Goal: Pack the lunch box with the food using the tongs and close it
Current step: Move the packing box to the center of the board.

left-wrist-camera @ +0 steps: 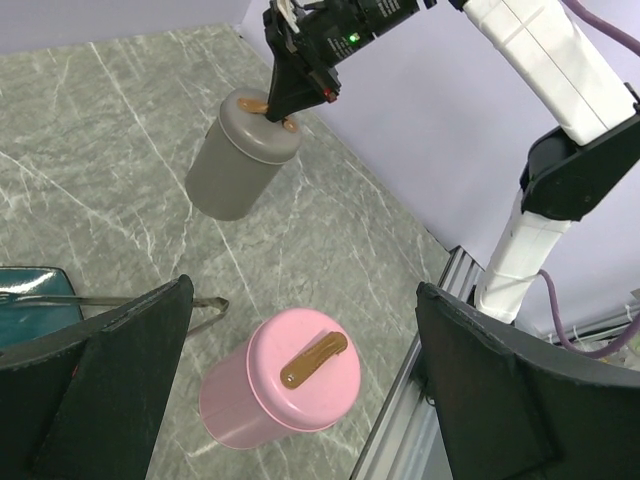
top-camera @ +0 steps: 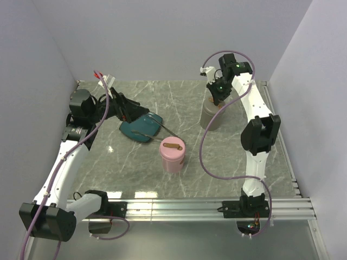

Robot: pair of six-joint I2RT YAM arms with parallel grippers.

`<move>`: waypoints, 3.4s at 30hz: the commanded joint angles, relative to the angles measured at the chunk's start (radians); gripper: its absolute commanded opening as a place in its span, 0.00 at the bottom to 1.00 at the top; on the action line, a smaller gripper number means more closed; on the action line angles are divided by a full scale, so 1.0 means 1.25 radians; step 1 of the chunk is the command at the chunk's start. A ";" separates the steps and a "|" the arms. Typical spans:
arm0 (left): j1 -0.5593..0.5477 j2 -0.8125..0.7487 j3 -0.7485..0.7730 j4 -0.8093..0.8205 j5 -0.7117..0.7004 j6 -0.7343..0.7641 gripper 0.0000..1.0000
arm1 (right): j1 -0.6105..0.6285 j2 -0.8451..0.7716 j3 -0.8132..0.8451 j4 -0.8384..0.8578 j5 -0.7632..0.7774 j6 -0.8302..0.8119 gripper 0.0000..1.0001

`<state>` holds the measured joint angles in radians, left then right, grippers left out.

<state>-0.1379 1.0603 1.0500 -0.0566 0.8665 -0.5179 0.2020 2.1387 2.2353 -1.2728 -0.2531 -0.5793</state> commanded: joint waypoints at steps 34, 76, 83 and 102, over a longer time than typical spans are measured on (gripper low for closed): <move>0.011 0.008 -0.006 0.001 0.003 -0.004 0.99 | 0.200 -0.392 -0.695 -0.067 -0.191 -0.082 0.00; 0.011 0.012 0.008 -0.020 0.017 0.015 0.99 | 0.265 -0.500 -0.717 -0.027 -0.183 0.017 0.37; 0.011 0.017 0.010 -0.019 0.020 0.014 0.99 | 0.264 -0.521 -0.699 0.004 -0.141 0.045 0.38; 0.015 0.061 0.030 -0.094 -0.001 0.022 0.99 | 0.214 -0.533 -0.534 0.016 -0.142 0.090 0.58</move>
<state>-0.1272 1.1057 1.0267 -0.1162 0.8661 -0.5087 0.5072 1.4799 1.4784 -1.2491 -0.4301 -0.4877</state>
